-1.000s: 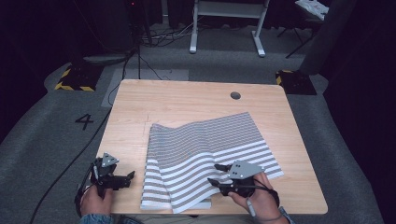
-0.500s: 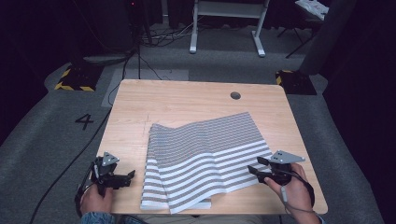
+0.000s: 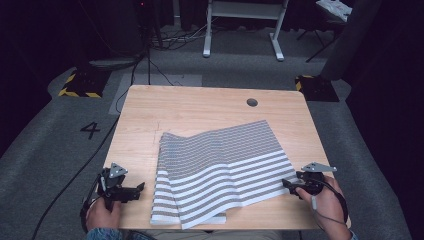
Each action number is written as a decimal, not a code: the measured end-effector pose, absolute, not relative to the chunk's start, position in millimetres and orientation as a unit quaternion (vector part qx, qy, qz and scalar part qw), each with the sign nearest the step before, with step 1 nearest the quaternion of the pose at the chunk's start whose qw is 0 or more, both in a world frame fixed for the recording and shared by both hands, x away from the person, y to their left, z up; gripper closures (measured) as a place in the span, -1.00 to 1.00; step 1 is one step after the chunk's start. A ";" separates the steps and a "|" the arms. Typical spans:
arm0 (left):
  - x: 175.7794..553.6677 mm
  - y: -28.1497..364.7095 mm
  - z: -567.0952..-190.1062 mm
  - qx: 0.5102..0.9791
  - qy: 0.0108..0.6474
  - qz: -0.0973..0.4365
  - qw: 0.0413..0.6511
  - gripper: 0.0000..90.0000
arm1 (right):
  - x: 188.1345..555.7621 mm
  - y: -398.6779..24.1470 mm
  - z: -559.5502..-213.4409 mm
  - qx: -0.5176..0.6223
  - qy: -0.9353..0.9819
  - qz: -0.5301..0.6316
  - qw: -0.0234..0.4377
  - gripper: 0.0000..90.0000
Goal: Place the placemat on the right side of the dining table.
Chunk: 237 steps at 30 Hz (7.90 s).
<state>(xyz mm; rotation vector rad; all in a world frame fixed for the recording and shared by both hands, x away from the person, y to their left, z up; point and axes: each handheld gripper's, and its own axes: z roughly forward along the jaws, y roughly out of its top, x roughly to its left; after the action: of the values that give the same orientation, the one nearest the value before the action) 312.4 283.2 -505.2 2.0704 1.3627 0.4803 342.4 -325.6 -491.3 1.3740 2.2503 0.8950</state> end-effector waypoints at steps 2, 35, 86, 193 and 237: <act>312.4 283.1 -505.3 0.781 0.514 0.181 0.304 -1.00 | 342.1 -325.5 -492.8 0.484 0.794 0.318 0.186 -0.36; 312.1 282.9 -505.2 0.780 0.517 0.180 0.304 -1.00 | 338.0 -315.6 -458.2 0.436 0.805 0.342 0.214 0.88; 310.4 281.8 -505.3 0.779 0.518 0.179 0.304 -1.00 | 347.6 -170.0 -444.9 0.294 0.862 0.398 0.109 -0.13; 313.6 283.3 -504.5 0.788 0.507 0.173 0.303 -1.00 | 338.6 -327.1 -480.8 0.459 0.838 0.261 0.140 -0.25; 313.5 283.3 -504.4 0.788 0.508 0.174 0.302 -1.00 | 308.0 -224.7 -488.8 0.302 0.891 0.319 0.113 -0.30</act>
<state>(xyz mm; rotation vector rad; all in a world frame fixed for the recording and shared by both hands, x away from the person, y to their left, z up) 313.5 283.3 -504.4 2.0889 1.3464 0.4611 308.0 -224.7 -488.8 0.8857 2.6162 0.9350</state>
